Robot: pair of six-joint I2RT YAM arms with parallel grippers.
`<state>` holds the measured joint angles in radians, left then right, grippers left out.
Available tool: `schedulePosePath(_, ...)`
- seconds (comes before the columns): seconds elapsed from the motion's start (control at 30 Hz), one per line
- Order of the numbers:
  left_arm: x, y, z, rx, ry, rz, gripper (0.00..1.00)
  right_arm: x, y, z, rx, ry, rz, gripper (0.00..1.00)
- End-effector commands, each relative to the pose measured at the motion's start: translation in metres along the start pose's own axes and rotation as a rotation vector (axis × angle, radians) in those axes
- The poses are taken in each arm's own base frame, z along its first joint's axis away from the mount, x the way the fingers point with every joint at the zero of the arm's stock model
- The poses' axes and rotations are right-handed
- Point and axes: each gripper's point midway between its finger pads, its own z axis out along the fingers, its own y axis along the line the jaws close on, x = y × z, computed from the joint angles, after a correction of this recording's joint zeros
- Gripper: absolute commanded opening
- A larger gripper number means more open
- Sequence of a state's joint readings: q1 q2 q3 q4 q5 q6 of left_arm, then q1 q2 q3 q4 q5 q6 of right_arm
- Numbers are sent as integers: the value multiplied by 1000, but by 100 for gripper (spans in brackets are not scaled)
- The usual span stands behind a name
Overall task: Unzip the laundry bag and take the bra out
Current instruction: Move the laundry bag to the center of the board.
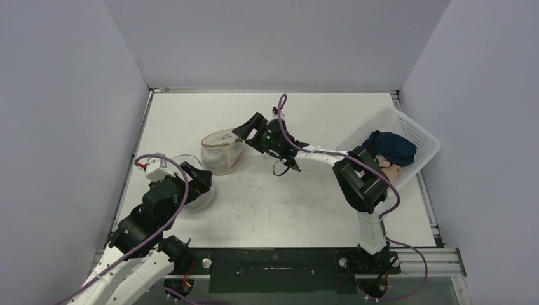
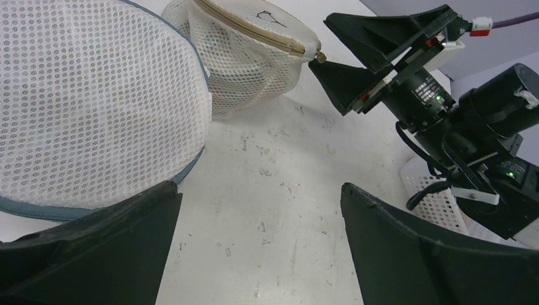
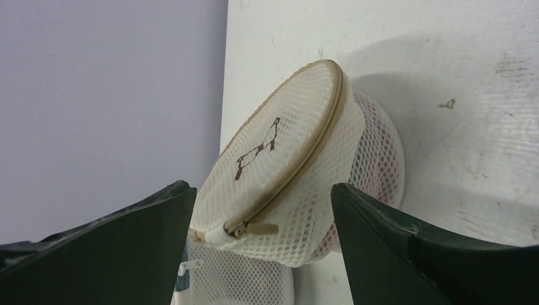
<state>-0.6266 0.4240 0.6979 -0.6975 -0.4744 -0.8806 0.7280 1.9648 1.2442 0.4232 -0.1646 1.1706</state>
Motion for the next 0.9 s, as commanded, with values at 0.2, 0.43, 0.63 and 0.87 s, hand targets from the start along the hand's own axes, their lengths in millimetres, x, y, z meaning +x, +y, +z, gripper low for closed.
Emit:
schedulePosePath(0.2, -10, -10, -1, 34, -27, -14, 97, -2, 15, 34, 20, 5, 14, 60)
schedulePosePath(0.43, -7, -19, 3, 64, -13, -9, 97, -3, 14, 13, 29, 3, -55, 17)
schedulePosePath(0.63, 1, -60, 8, 227, 49, -2, 97, -27, 10, -50, 56, -75, -171, 5)
schedulePosePath(0.87, 40, -113, 18, 428, 225, -54, 97, -45, -22, -151, 82, -200, -129, 5)
